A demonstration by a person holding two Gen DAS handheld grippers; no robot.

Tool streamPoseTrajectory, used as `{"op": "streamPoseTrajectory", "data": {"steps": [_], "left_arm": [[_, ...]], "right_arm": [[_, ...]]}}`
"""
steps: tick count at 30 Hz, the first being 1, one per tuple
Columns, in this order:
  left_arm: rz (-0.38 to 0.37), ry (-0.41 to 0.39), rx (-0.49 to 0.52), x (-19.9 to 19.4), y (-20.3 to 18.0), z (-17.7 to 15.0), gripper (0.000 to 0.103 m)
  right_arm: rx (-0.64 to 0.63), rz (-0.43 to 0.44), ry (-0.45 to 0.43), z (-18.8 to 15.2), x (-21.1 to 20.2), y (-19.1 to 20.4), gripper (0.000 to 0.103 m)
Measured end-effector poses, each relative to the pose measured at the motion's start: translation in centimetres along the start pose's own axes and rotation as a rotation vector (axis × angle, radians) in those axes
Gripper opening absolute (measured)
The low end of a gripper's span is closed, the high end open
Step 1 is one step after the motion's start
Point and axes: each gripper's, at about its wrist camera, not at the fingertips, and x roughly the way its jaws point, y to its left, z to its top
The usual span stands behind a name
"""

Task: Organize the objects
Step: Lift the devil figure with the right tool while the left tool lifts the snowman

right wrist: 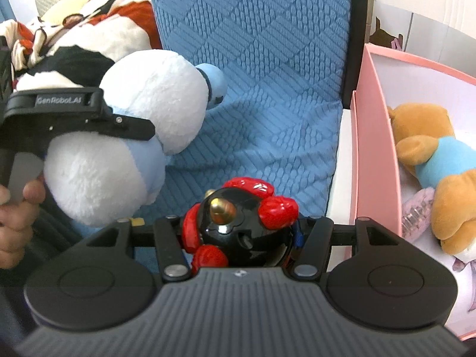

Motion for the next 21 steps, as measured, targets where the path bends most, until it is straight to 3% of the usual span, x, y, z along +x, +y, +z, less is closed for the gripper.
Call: {"op": "streamPoseTrajectory", "data": {"steps": [13,21], "left_arm": [[-0.011,-0.033,0.103,-3.8,-6.1,1.4,0.081],[-0.073,-0.030,0.090,-4.9,-9.9,2.4,0.081]], "right_arm": [[-0.006,0.019,-0.061,3.5,-6.1,-0.8,0.060],[0.010,0.021,-0.100,5.8,-9.8,-3.0,0.060]]}}
